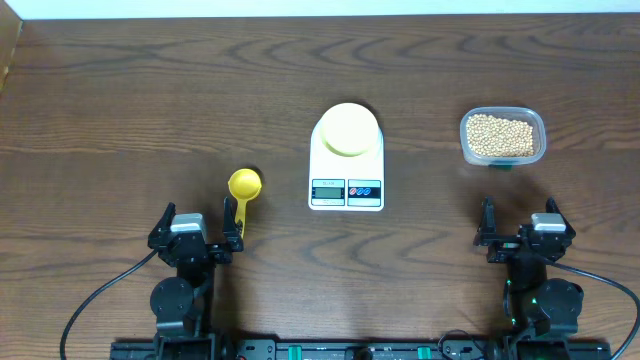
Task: Scoop item into bowl and weigh 50g on scale
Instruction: 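Move the left gripper toward the yellow scoop handle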
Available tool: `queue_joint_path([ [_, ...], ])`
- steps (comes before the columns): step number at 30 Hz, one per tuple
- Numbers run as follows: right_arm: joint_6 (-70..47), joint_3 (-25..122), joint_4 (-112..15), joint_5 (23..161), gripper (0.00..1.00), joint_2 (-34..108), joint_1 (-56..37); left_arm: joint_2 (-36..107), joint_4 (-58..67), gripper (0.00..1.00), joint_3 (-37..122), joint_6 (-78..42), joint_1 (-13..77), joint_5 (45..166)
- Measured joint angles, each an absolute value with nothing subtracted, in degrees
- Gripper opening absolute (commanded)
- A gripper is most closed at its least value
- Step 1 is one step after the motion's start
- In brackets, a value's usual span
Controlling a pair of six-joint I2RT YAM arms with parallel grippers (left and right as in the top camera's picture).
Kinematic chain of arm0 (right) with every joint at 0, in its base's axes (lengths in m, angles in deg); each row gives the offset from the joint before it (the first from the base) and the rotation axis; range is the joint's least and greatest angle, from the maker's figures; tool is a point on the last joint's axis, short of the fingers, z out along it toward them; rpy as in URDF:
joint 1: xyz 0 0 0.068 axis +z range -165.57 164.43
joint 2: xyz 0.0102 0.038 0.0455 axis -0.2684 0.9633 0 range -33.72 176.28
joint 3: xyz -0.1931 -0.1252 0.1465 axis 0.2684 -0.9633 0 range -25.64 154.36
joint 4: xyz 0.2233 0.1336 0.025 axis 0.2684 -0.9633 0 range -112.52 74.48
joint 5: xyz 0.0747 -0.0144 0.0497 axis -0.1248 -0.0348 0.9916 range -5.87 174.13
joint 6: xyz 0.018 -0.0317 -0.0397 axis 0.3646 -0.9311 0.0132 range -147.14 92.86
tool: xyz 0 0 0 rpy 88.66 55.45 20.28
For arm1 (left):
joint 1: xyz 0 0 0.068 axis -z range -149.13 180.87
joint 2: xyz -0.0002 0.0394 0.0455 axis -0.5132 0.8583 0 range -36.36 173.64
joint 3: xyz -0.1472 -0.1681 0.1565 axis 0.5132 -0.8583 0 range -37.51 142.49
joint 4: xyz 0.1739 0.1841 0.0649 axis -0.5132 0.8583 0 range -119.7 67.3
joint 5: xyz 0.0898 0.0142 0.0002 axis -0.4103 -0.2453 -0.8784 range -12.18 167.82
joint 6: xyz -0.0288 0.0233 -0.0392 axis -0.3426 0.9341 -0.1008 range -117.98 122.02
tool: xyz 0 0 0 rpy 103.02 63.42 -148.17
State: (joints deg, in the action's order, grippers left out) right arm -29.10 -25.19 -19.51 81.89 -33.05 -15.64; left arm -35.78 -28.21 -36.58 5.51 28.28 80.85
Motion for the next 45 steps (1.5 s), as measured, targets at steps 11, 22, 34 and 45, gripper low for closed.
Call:
queue_joint_path([
  [11,-29.10,-25.19,-19.51,81.89,0.99,-33.05,-15.64,-35.78,-28.21,0.95,-36.58,5.51,28.28,80.85],
  [22,-29.10,-25.19,-19.51,81.89,0.99,-33.05,-15.64,-35.78,-28.21,0.95,-36.58,5.51,28.28,80.85],
  [34,-29.10,-25.19,-19.51,81.89,0.99,-33.05,-15.64,-35.78,-28.21,0.95,-36.58,5.51,28.28,80.85],
  [45,-29.10,-25.19,-19.51,81.91,0.99,-33.03,-15.64,-35.76,-44.29,0.95,-37.04,3.72,28.24,107.43],
])
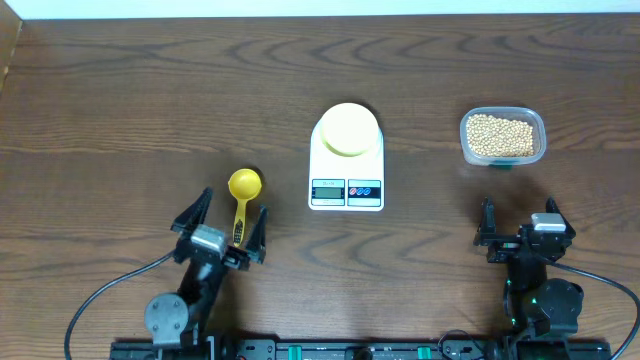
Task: Scoop item into bowl and weigh 50g on scale
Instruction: 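Move the left gripper toward the yellow scoop handle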
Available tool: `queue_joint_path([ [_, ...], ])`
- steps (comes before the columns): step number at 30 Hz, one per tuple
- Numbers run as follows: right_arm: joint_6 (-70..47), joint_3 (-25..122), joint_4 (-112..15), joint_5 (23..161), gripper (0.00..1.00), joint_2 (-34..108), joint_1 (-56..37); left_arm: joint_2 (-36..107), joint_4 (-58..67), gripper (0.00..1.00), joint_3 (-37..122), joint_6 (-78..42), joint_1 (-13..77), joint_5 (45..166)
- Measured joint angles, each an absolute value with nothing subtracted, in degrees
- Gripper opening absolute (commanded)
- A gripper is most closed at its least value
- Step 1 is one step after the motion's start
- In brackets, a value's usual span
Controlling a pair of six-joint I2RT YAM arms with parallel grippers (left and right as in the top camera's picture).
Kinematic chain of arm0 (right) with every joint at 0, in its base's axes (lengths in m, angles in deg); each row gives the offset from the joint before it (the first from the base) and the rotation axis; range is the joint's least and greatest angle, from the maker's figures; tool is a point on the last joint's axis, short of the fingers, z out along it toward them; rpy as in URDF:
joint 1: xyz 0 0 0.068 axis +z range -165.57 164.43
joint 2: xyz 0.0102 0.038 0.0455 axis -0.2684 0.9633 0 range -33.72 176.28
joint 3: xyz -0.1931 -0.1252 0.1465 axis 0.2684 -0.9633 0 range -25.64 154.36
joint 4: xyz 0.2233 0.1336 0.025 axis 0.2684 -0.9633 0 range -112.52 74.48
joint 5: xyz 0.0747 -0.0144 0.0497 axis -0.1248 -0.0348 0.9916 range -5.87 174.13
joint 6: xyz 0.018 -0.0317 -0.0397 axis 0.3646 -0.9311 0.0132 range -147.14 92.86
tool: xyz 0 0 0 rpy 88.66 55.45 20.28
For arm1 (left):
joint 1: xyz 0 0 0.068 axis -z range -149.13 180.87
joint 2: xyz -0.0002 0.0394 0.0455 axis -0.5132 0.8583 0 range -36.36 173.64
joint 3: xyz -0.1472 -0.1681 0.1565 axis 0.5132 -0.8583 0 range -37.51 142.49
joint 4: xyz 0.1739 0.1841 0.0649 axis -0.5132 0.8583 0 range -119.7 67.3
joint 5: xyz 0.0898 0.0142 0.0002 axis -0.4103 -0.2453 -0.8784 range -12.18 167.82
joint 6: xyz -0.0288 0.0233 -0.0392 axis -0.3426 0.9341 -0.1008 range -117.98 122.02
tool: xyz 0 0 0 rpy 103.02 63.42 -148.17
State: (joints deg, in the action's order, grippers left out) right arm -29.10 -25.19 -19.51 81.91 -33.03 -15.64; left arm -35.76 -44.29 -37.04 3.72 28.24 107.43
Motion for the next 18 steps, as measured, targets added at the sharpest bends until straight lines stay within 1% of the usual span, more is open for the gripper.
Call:
queue_joint_path([
  [3,-29.10,-25.19,-19.51,81.94,0.99,-33.03,-15.64,-35.33,-43.48,0.95,-34.31,3.70,28.24,109.46],
  [5,-29.10,-25.19,-19.51,81.96,0.99,-33.03,-15.64,-33.84,-36.97,0.95,-30.09,3.98,28.24,109.22],
  [7,-29.10,-25.19,-19.49,82.00,0.99,-33.03,-15.64,-29.86,-27.92,0.95,-23.93,4.90,28.24,107.93],
  [8,-29.10,-25.19,-19.47,82.02,0.99,-33.03,-15.64,-27.26,-20.45,0.95,-20.15,5.20,28.28,106.23],
  [10,-29.10,-25.19,-19.49,82.02,0.99,-33.00,-15.64,-20.27,-7.16,0.95,-12.95,5.58,28.28,101.31],
  [12,-29.12,-25.19,-19.51,82.04,0.99,-33.00,-15.64,-10.15,2.35,0.95,-6.70,5.69,28.28,96.72],
  [13,-29.12,-25.19,-19.51,82.04,0.99,-33.00,-15.64,-6.93,3.49,0.95,-5.59,5.71,28.24,95.84],
  [14,-29.10,-25.19,-19.51,82.04,0.99,-33.00,-15.64,-0.68,3.95,0.95,-4.34,5.71,28.24,96.56],
  [18,-29.12,-25.19,-19.51,82.04,0.99,-33.03,-15.64,11.56,3.79,0.95,-4.17,5.71,28.26,103.17],
])
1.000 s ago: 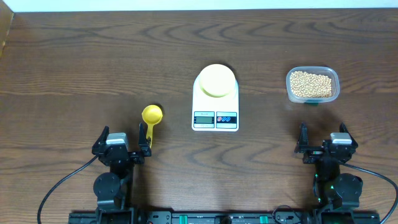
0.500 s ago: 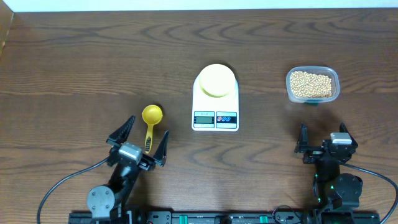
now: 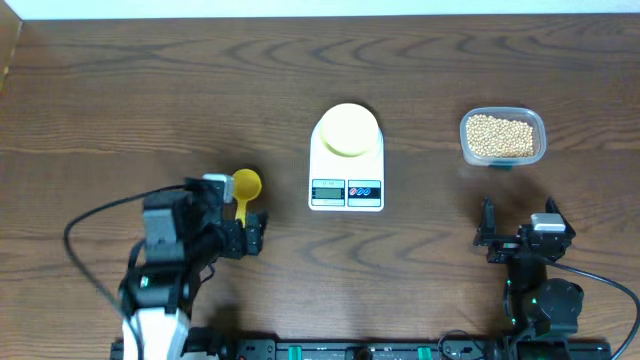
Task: Scoop item into bowl and weigh 50g on scale
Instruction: 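Move the left gripper toward the yellow scoop handle, then grasp the yellow scoop handle with the left gripper and lift it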
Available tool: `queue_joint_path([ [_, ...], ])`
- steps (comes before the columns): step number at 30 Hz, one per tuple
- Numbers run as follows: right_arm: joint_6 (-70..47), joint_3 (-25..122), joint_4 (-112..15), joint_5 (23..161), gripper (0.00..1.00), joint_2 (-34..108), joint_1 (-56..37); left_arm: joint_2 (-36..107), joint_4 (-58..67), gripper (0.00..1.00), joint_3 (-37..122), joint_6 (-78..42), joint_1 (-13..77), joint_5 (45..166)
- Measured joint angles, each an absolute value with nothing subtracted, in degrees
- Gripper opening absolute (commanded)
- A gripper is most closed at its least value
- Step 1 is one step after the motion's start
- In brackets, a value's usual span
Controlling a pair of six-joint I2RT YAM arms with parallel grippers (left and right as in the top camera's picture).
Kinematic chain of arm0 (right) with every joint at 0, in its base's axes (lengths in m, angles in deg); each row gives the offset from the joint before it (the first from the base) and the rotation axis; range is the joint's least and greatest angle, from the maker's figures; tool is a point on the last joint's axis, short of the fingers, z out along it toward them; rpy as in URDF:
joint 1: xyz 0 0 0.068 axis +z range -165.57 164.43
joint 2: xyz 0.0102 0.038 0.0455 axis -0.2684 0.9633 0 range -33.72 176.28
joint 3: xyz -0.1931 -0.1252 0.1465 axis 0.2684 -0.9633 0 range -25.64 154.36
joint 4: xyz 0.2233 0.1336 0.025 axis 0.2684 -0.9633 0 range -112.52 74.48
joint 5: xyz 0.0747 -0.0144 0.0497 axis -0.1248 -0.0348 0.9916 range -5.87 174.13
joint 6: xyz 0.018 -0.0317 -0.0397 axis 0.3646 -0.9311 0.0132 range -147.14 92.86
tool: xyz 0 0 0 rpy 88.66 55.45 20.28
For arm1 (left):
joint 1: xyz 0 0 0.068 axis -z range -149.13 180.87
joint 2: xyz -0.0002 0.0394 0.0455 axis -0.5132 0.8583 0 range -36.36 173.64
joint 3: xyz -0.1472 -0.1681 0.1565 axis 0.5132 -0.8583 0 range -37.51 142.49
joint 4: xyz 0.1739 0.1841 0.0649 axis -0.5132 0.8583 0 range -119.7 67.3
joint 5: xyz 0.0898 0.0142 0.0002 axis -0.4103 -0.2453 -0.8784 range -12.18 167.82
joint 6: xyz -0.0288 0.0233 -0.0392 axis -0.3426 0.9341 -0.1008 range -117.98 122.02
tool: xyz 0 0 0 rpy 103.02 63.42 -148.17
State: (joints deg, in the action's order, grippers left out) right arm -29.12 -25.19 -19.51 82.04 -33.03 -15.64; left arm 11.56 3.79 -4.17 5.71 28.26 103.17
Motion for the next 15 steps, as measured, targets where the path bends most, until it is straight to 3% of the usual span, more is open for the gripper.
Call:
queue_joint_path([
  [4,-29.12,-25.19,-19.51,82.07,0.99,-33.03,-15.64,21.70,3.73,0.95,-4.08,5.12,28.28,104.32],
  [8,-29.12,-25.19,-19.51,82.07,0.99,-33.03,-15.64,30.90,3.03,0.95,-4.08,-2.34,28.28,94.64],
  [15,-29.10,-25.19,-19.51,82.07,0.99,-33.03,-15.64,38.92,-6.98,0.95,-3.99,-5.55,28.28,91.63],
])
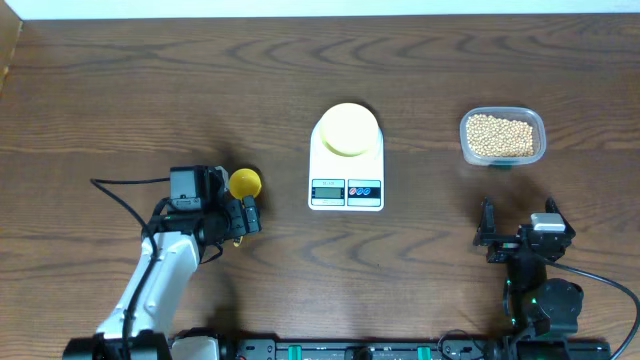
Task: Scoop item into bowl and weigh 50g on scale
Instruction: 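Grasp the yellow scoop handle with the left gripper and lift it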
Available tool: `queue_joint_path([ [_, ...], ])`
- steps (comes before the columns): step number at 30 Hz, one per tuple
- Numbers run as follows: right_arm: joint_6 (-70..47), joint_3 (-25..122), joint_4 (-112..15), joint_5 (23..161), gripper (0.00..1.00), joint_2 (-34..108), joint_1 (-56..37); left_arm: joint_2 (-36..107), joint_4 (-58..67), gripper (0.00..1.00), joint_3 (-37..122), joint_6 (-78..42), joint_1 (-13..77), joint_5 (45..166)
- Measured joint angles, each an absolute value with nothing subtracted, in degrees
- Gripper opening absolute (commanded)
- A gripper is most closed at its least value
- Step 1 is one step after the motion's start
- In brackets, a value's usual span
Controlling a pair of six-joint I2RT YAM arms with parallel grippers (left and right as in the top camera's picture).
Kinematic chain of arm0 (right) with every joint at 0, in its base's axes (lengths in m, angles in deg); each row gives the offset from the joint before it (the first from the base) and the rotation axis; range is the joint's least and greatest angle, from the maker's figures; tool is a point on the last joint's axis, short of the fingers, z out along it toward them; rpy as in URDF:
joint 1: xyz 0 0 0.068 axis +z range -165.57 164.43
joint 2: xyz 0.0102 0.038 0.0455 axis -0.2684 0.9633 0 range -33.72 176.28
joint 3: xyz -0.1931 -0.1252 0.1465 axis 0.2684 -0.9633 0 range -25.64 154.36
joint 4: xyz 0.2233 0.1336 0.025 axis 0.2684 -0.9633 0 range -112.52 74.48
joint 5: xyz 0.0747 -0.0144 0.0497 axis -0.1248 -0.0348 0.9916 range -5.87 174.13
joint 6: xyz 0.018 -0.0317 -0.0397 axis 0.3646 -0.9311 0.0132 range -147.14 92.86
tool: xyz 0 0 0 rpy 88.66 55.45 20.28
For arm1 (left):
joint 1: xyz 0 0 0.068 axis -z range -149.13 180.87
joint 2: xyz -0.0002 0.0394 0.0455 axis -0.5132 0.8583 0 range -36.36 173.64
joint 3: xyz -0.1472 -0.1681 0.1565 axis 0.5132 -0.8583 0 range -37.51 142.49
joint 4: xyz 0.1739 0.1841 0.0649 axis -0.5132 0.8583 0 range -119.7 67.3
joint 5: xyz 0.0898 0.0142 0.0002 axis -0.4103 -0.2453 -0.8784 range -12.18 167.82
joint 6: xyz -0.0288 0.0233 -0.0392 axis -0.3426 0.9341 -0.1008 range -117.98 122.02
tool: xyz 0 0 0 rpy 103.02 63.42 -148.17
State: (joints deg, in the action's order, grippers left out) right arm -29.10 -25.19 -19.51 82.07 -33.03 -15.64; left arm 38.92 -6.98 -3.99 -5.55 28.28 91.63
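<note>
A yellow measuring spoon lies left of the scale, its round scoop (246, 182) showing and its handle hidden under my left gripper (238, 216). That gripper points down over the handle, jaws apparently apart on either side of it. The white scale (346, 192) carries a pale yellow bowl (347, 130). A clear tub of beans (502, 137) stands at the right. My right gripper (525, 230) rests open near the front edge, below the tub.
The left arm (155, 280) and its black cable (120, 195) stretch from the front left toward the spoon. The table's far edge runs along the top.
The left arm has reached farther out, and its gripper has shifted a little up onto the spoon handle, just below the scoop. The right arm has not moved.
Both arms first rested at the front edge, the spoon lying beside the left one. The left gripper then stood wide open at the end of the handle, then hung over the handle, and now sits lower on it. Spoon, scale, bowl and tub kept their places.
</note>
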Motion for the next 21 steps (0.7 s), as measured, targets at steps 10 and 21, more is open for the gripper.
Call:
queue_joint_path([
  [10,-29.12,-25.19,-19.51,82.07,0.99,-33.03,-15.64,47.64,-14.15,0.59,-2.79,-0.06,28.24,97.22],
  [21,-29.12,-25.19,-19.51,82.07,0.99,-33.03,-15.64,51.95,-15.64,0.34,-0.65,0.83,27.91,101.92],
])
